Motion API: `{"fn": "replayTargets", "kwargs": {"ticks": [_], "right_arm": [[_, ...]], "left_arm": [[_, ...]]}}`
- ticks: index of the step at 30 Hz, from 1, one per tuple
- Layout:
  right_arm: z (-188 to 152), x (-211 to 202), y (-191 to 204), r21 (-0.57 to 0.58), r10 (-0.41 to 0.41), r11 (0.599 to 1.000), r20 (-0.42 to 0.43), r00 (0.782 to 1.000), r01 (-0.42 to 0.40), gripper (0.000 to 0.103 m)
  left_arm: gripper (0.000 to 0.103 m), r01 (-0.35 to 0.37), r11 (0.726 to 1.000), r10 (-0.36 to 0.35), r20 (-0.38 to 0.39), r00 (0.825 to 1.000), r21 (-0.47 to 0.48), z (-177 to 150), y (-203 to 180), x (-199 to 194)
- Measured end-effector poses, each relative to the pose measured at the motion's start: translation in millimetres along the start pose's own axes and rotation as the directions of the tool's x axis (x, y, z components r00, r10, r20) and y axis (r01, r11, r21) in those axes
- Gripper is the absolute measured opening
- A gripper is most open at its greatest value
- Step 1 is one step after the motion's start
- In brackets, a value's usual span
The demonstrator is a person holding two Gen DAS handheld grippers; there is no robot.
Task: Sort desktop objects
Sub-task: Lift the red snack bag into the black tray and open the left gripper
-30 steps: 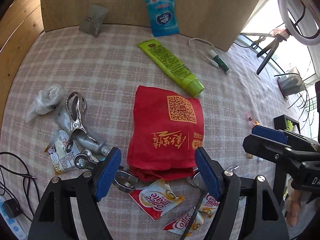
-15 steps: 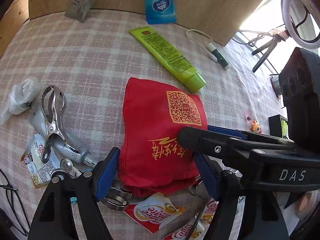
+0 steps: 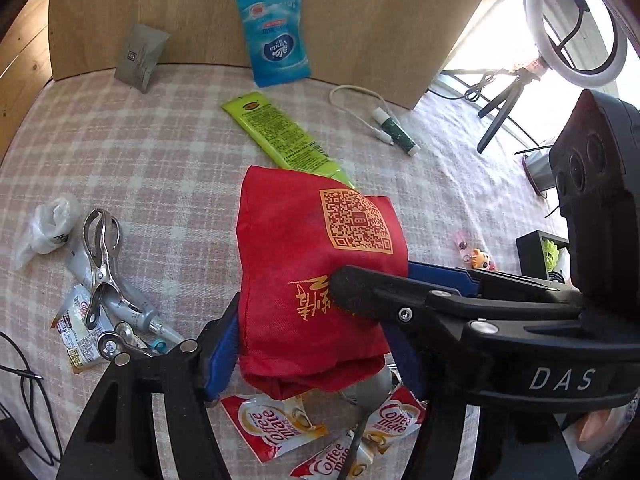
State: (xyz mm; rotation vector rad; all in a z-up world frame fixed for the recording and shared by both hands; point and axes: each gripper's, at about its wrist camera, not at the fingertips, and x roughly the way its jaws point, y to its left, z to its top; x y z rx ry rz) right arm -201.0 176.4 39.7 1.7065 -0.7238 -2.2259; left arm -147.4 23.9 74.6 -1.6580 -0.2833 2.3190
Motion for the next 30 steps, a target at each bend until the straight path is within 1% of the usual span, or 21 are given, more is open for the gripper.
{"fn": "replayTargets", "kwargs": {"ticks": [4, 7, 10, 14, 21, 27, 30], "right_arm": [[0, -34, -6, -0.004, 0.001, 1.000, 0.048, 0.999, -0.001, 0.057], [-4, -63, -15, -0.006, -0.008, 1.000, 0.087, 0.996, 0.009, 0.057], [-12, -94, -30, -0.002, -0.025, 1.000, 0.125, 0.992, 0.026, 0.057], [-27, -133, -62, 0.038, -0.052, 0.998, 0.164, 0.985, 0.047, 0.057], [-58, -200, -126, 0.129, -0.115, 0.988, 0.233, 0.966, 0.086, 0.057], [-88, -249, -188, 0.226, -0.177, 0.967, 0.272, 0.946, 0.116, 0.057], [-103, -272, -217, 0.275, -0.210, 0.952, 0.281, 0.936, 0.131, 0.057]], "left_arm": [[0.062, 0.002, 0.999, -0.003, 0.034, 0.999, 0.041, 4, -33, -15], [0.062, 0.017, 0.996, -0.021, 0.049, 0.999, 0.083, 7, -64, -21], [0.063, 0.041, 0.991, -0.048, 0.047, 0.998, 0.127, 7, -97, -21], [0.063, 0.076, 0.976, -0.084, 0.031, 0.996, 0.202, 7, -149, -17], [0.063, 0.144, 0.936, -0.147, -0.013, 0.989, 0.321, -3, -241, 1], [0.063, 0.208, 0.889, -0.193, -0.079, 0.978, 0.408, -14, -318, 24], [0.063, 0.226, 0.862, -0.203, -0.098, 0.974, 0.454, -21, -356, 32]]}}
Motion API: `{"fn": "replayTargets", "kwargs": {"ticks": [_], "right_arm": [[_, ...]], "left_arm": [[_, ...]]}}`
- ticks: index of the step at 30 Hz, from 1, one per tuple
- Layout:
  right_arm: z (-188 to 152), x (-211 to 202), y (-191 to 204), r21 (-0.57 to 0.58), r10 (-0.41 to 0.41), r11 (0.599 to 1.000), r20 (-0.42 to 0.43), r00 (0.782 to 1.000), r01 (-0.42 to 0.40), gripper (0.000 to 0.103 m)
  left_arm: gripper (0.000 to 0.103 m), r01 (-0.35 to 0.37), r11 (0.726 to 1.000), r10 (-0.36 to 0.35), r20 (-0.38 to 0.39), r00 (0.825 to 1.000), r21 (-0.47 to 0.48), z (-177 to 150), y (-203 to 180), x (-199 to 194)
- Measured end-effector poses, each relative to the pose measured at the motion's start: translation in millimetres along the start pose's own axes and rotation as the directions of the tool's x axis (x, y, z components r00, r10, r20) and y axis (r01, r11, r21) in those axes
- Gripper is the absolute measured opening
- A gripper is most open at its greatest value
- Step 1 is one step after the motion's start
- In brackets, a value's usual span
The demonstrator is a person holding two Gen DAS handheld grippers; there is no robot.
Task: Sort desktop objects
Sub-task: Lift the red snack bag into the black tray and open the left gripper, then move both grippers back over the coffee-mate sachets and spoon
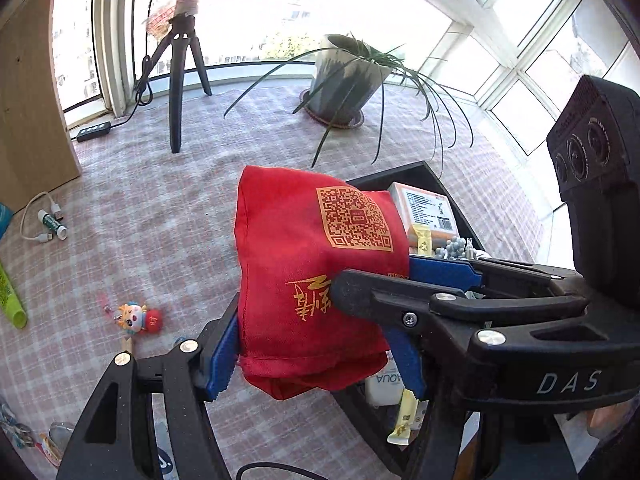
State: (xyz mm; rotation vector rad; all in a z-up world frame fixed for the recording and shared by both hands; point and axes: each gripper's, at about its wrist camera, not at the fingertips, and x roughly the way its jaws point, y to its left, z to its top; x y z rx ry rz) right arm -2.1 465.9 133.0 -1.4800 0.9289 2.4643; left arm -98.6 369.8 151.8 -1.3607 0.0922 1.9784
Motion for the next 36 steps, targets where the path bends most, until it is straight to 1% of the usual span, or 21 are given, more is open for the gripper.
{"fn": "replayTargets", "kwargs": {"ticks": [5, 7, 8, 10, 12, 13, 17, 21, 27, 31, 36], "right_arm": [[1, -31, -47, 0.058, -0.054, 0.997, 0.037, 0.998, 0.052, 0.057], [2, -42, -63, 0.078, -0.068, 0.995, 0.049, 0.996, 0.064, 0.057], [2, -47, -69, 0.086, -0.075, 0.994, 0.057, 0.996, 0.070, 0.057], [3, -57, -80, 0.099, -0.092, 0.992, 0.080, 0.993, 0.084, 0.057], [2, -66, -91, 0.123, -0.144, 0.984, 0.100, 0.984, 0.132, 0.057], [2, -69, -96, 0.137, -0.157, 0.980, 0.110, 0.982, 0.141, 0.057], [-2, -74, -110, 0.185, -0.121, 0.978, 0.115, 0.986, 0.098, 0.057], [-5, -71, -103, 0.167, -0.115, 0.981, 0.113, 0.987, 0.095, 0.057], [-7, -56, -72, 0.103, -0.082, 0.992, 0.091, 0.992, 0.073, 0.057], [-4, -42, -42, 0.044, -0.056, 0.998, 0.072, 0.996, 0.053, 0.058], [0, -17, -2, -0.024, -0.019, 1.000, 0.033, 0.999, 0.020, 0.058]], "left_arm": [[0.063, 0.017, 0.998, -0.016, -0.009, 1.000, 0.067, 16, -46, 21], [0.063, 0.000, 0.996, 0.001, -0.008, 1.000, 0.084, 20, -59, 26], [0.061, -0.011, 0.996, 0.012, -0.007, 1.000, 0.089, 21, -63, 29], [0.061, -0.025, 0.996, 0.027, -0.022, 0.999, 0.083, 23, -66, 33], [0.061, -0.017, 0.998, 0.019, -0.029, 0.999, 0.066, 21, -65, 34], [0.061, -0.021, 0.998, 0.023, -0.028, 0.999, 0.064, 19, -64, 34], [0.060, -0.037, 0.998, 0.038, -0.033, 0.999, 0.051, 12, -57, 30], [0.060, -0.066, 0.997, 0.067, -0.028, 0.997, 0.026, 5, -40, 20], [0.060, -0.130, 0.990, 0.128, -0.027, 0.991, -0.049, -11, 1, -3], [0.060, -0.183, 0.978, 0.182, -0.017, 0.983, -0.100, -27, 36, -24], [0.060, -0.243, 0.950, 0.245, -0.013, 0.969, -0.196, -55, 91, -55]]}}
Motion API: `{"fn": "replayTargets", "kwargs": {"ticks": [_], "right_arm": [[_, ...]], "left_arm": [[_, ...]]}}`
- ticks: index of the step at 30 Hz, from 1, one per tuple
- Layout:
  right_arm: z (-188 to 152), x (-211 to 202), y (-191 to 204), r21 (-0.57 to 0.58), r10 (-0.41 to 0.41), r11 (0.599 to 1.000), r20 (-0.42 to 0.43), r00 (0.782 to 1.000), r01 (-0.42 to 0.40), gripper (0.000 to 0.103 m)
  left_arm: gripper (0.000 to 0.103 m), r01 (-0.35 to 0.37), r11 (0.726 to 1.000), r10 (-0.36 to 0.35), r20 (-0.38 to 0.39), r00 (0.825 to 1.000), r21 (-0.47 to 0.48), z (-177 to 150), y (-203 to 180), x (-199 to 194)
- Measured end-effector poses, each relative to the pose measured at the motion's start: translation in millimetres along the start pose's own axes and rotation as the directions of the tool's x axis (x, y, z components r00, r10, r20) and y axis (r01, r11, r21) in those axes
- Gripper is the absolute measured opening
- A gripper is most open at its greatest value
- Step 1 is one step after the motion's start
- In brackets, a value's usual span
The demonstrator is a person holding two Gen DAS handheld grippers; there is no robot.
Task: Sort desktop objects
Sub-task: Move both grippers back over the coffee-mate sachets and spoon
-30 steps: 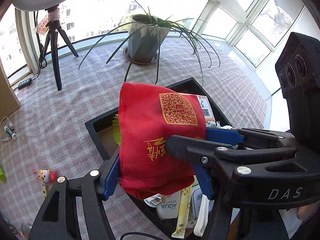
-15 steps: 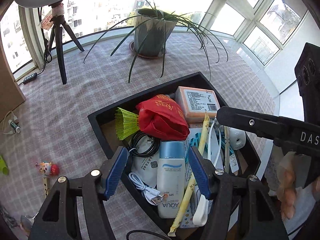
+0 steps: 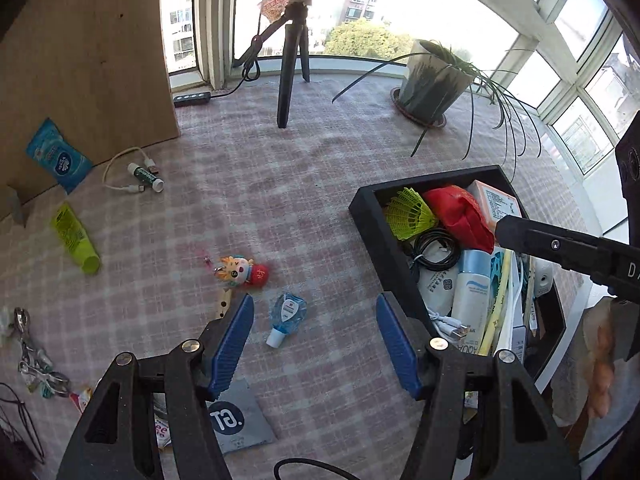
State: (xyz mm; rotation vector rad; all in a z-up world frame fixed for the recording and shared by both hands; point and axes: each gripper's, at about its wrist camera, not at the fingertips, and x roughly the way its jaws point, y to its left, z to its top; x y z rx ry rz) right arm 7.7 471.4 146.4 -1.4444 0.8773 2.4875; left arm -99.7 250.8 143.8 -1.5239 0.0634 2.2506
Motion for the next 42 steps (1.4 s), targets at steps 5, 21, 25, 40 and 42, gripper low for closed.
{"fn": "replayTargets", "kwargs": {"ticks": [5, 21, 25, 40, 42], "right_arm": [[2, 28, 44, -0.072, 0.044, 0.996, -0.048, 0.998, -0.047, 0.058], [-46, 112, 163, -0.329, 0.052, 0.935, -0.249, 0.967, -0.135, 0.058], [-71, 131, 177, -0.384, 0.015, 0.913, -0.303, 0.953, -0.136, 0.058], [-105, 168, 208, -0.336, 0.057, 0.919, -0.404, 0.913, -0.207, 0.058], [-100, 168, 207, -0.318, 0.063, 0.928, -0.384, 0.921, -0.196, 0.058]], "left_arm": [[0.060, -0.069, 0.990, 0.069, 0.002, 0.998, -0.120, -23, 74, -13], [0.059, -0.179, 0.923, 0.166, -0.067, 0.984, -0.341, -114, 221, -43], [0.060, -0.187, 0.925, 0.168, -0.086, 0.982, -0.330, -132, 231, -42], [0.059, -0.145, 0.913, 0.100, -0.136, 0.986, -0.380, -149, 232, -5], [0.059, -0.138, 0.919, 0.097, -0.129, 0.987, -0.369, -149, 226, -6]]}}
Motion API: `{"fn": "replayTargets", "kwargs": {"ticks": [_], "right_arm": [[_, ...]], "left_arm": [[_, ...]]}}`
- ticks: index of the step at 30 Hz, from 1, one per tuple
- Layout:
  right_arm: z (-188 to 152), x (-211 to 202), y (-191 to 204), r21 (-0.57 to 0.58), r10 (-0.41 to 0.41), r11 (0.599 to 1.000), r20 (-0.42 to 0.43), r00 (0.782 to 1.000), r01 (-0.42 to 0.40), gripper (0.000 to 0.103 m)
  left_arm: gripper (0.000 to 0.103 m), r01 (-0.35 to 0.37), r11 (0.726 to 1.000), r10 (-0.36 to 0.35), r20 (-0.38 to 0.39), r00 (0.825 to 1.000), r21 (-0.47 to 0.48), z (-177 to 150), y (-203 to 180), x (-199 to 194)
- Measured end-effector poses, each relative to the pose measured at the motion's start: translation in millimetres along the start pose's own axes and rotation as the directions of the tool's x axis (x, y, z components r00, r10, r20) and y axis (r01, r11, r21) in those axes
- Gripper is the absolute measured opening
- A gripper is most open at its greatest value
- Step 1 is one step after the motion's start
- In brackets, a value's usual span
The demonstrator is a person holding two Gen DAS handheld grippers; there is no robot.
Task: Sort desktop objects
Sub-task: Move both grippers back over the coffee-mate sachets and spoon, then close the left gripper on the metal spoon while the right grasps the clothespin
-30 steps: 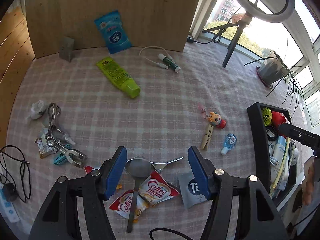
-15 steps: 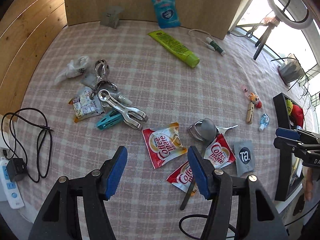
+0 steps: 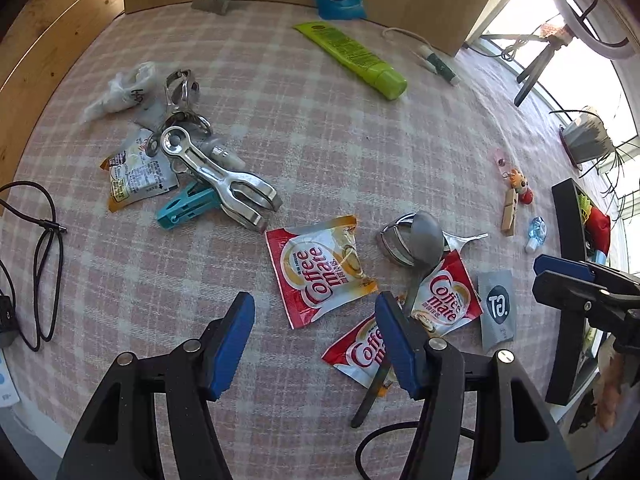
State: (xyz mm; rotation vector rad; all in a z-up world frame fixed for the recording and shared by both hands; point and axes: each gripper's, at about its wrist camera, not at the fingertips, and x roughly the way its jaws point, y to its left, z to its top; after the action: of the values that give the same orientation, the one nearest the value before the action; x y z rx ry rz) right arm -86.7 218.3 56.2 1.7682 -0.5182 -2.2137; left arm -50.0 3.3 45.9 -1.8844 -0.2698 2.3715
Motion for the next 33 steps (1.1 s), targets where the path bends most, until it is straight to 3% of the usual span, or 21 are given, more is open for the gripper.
{"fn": "replayTargets", "kwargs": {"ticks": [1, 5, 8, 11, 17, 27, 30, 33], "right_arm": [[2, -3, -3, 0.012, -0.009, 1.000, 0.014, 1.000, 0.009, 0.058], [13, -13, -24, 0.068, -0.039, 0.997, 0.038, 0.999, 0.036, 0.058], [21, -19, -41, 0.097, -0.059, 0.994, 0.045, 0.997, 0.054, 0.053], [27, -23, -62, 0.145, -0.092, 0.986, 0.046, 0.995, 0.084, 0.043], [38, -14, -87, 0.193, -0.135, 0.973, 0.020, 0.991, 0.129, 0.036], [61, 25, -83, 0.174, -0.239, 0.955, -0.025, 0.971, 0.239, 0.034], [67, 35, -80, 0.149, -0.270, 0.950, -0.044, 0.962, 0.274, 0.034], [70, 39, -78, 0.127, -0.282, 0.950, -0.046, 0.958, 0.286, 0.032]], "left_arm": [[0.058, 0.002, 1.000, -0.002, 0.003, 1.000, 0.012, -1, -4, -1], [0.034, 0.016, 0.998, -0.016, -0.008, 1.000, 0.068, -2, -24, 3], [0.025, 0.028, 0.996, -0.026, -0.023, 0.999, 0.090, 0, -36, 9], [0.025, 0.033, 0.993, -0.030, -0.026, 0.999, 0.116, 1, -45, 13], [0.020, 0.040, 0.990, -0.033, -0.053, 0.998, 0.136, 1, -50, 23], [0.017, 0.089, 0.988, -0.080, -0.075, 0.994, 0.128, 17, -56, 33], [0.017, 0.076, 0.983, -0.063, -0.081, 0.995, 0.169, 16, -64, 38], [0.010, 0.079, 0.983, -0.065, -0.087, 0.994, 0.165, 11, -59, 40]]}}
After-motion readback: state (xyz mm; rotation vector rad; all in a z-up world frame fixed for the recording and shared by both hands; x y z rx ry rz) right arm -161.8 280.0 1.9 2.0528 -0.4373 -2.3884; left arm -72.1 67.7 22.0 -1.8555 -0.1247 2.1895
